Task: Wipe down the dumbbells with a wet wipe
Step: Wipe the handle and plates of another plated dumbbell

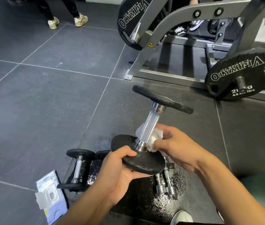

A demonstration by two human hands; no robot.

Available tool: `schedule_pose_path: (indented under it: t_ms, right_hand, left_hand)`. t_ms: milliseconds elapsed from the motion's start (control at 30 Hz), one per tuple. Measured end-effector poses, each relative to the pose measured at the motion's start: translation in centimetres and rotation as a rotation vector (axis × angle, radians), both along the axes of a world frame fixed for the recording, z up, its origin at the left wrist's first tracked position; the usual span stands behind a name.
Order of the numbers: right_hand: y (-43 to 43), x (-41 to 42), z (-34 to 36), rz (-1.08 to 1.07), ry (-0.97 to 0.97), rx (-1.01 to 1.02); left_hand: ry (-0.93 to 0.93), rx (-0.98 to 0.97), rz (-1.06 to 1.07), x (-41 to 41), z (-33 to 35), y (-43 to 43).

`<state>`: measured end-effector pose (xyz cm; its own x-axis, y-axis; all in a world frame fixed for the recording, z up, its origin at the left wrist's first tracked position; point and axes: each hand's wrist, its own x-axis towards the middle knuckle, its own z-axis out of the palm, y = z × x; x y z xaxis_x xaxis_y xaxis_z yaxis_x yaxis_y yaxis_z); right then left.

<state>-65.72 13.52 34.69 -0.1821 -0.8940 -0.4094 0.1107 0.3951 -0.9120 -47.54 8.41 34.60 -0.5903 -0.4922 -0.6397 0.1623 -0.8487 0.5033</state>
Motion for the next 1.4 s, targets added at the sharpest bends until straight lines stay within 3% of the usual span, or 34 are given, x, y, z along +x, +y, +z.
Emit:
schedule_pose_path:
  t_ms: [133, 200, 300, 400, 500, 567, 633, 867, 967, 1067, 1200, 1400]
  right_hand:
    - [-0.1, -0.4, 1.5, -0.209, -0.393, -0.139]
    - [-0.1, -0.9, 1.8, -0.283, -0.475, -0.174]
    - [0.3, -1.5, 1.5, -0.184, -0.397, -0.182]
    - [0.9, -1.2, 0.4, 0.003, -0.198, -0.096]
    - [0.7, -0.7, -0.3, 0.027, 0.058, -0.027]
    - [0.4, -0.7, -0.5, 0.02, 0.127, -0.002]
    - [0.1, -0.5, -0.6, -0.046, 0.081, -0.014]
    - [-1.3, -1.0, 0.5, -0.493, -0.37, -0.278]
    - [-1.3, -0.6, 0.3, -0.308, -0.304, -0.281]
    - [-0.9, -0.6, -0.5, -0.141, -0.22, -0.146]
    - [-0.3, -0.9, -1.1, 0.221, 0.085, -0.02]
    - [0.1, -1.6, -0.9, 0.187, 0.021, 0.0]
  left_hand:
    - [-0.026, 0.011, 0.012, -0.2, 0.2, 0.2]
    - [-0.02, 0.029, 0.004, -0.2, 0.4, 0.2]
    - [0.009, 0.061, -0.007, -0.3, 0.6, 0.2]
    - [0.022, 0.066, -0.018, -0.3, 0.7, 0.1]
    - [0.012, 0.043, -0.031, -0.2, 0.8, 0.1]
    - [0.001, 0.037, -0.037, -0.1, 0.8, 0.2]
    - [0.003, 0.046, -0.05, 0.0, 1.0, 0.4]
    - [0.044, 0.125, -0.093, -0.4, 1.8, 1.0]
    - [0.06, 0.145, -0.102, -0.3, 2.0, 1.0]
    - [0.065, 0.138, -0.099, 0.0, 2.1, 0.9]
    - [0.065, 0.132, -0.085, 0.2, 1.8, 0.9]
    - [0.073, 0.127, -0.117, 0.3, 1.9, 1.0]
